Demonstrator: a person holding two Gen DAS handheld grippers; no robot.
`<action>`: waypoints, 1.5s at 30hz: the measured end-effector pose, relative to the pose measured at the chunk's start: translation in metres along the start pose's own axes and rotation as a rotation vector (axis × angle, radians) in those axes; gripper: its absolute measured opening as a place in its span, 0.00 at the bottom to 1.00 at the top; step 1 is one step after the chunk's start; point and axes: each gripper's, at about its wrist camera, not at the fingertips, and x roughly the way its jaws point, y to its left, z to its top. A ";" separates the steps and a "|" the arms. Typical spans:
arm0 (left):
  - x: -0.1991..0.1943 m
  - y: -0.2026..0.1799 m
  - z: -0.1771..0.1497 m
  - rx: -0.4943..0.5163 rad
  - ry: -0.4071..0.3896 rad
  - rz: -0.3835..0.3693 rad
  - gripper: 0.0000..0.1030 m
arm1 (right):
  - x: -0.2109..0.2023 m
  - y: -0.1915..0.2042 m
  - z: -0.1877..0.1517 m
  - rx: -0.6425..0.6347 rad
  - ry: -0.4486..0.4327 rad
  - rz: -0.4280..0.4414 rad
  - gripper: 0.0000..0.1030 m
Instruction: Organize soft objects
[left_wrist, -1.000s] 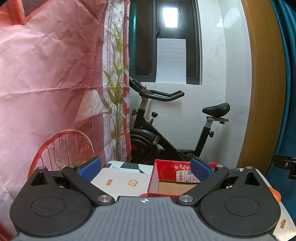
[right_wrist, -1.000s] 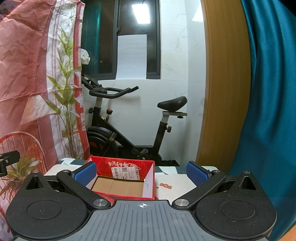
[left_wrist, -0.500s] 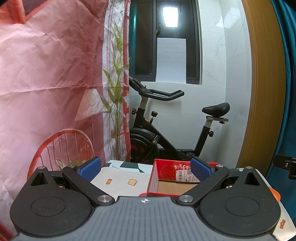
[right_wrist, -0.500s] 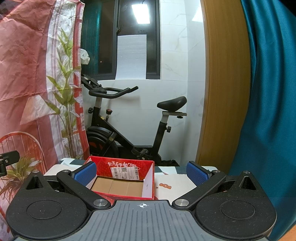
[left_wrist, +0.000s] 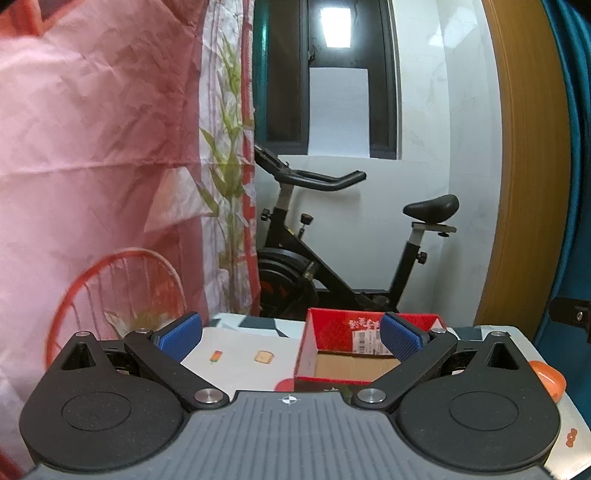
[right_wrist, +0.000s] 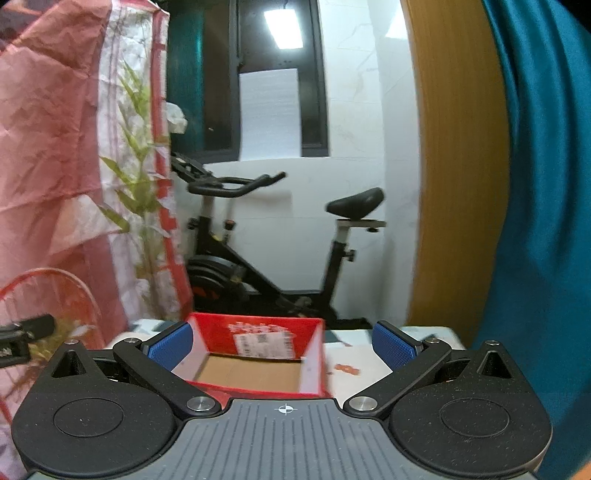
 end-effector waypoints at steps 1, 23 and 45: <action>0.006 0.002 -0.003 -0.010 0.005 -0.005 1.00 | 0.005 -0.005 -0.004 0.025 -0.004 0.027 1.00; 0.144 0.029 -0.110 -0.044 0.286 0.013 1.00 | 0.154 -0.030 -0.133 0.139 0.279 0.055 1.00; 0.188 0.024 -0.151 -0.074 0.481 -0.154 0.52 | 0.197 -0.019 -0.188 0.151 0.468 0.217 0.87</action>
